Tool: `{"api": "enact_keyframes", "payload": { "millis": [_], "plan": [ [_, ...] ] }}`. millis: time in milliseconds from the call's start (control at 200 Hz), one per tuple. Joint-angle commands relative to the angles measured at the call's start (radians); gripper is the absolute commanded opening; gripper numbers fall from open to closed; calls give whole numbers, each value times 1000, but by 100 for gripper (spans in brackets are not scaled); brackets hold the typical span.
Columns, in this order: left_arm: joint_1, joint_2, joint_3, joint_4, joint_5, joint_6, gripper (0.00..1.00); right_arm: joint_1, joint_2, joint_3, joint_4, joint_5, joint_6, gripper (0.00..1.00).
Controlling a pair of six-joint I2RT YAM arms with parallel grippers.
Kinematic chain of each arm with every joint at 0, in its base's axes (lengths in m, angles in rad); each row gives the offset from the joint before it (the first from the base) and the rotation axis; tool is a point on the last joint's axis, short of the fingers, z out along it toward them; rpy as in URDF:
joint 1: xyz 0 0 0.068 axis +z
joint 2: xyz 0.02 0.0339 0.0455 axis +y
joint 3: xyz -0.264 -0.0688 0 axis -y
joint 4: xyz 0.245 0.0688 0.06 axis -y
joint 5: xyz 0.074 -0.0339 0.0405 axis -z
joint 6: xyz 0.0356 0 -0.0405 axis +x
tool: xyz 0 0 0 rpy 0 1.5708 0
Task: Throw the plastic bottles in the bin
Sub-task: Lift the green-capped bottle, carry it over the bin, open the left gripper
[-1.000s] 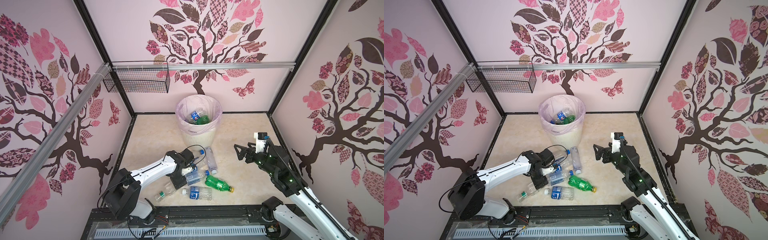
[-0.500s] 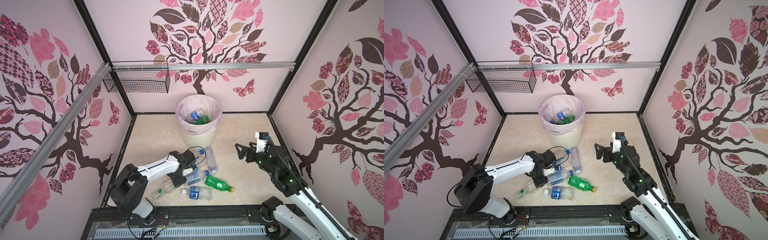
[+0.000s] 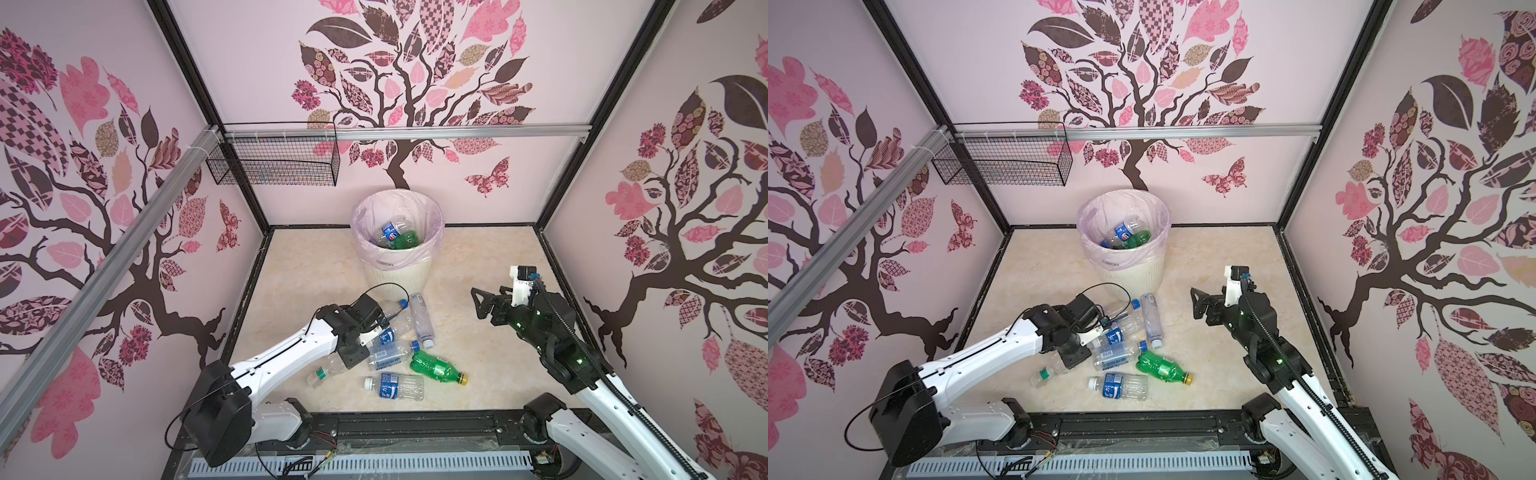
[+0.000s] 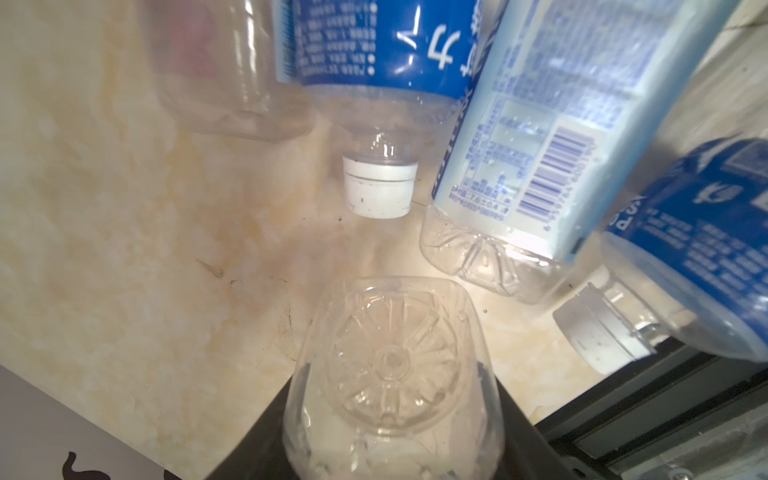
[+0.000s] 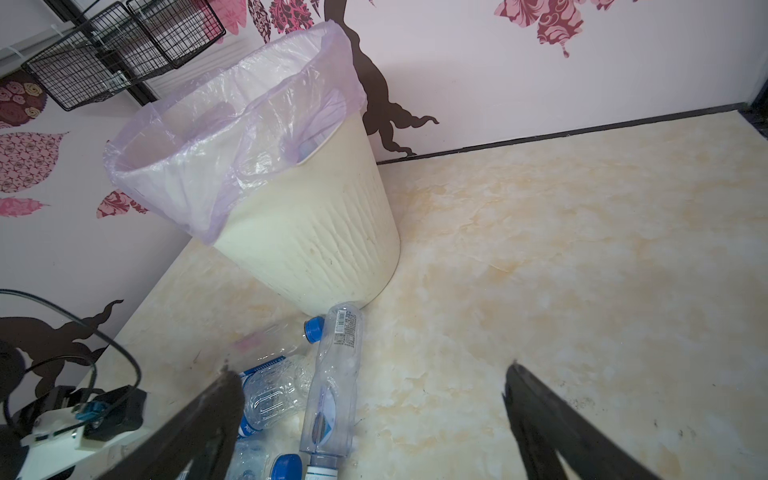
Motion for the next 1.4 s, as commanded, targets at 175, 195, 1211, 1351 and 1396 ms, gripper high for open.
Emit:
{"api": "enact_keyframes", "payload": {
  "millis": [175, 195, 1211, 1351, 1396],
  "plan": [
    [35, -250, 46, 12, -54, -23, 53, -4, -9, 10, -20, 27, 2, 100],
    [43, -265, 52, 15, -46, -27, 53, -5, -9, 12, -22, 27, 3, 100],
    [126, -772, 164, 316, -82, -243, 51, -5, -39, 17, -124, 50, -14, 100],
    [125, -795, 164, 315, -92, -249, 51, -5, -43, 17, -127, 46, -10, 100],
    [126, -798, 164, 316, -90, -249, 51, -5, -45, 17, -129, 46, -11, 100]
  ]
}}
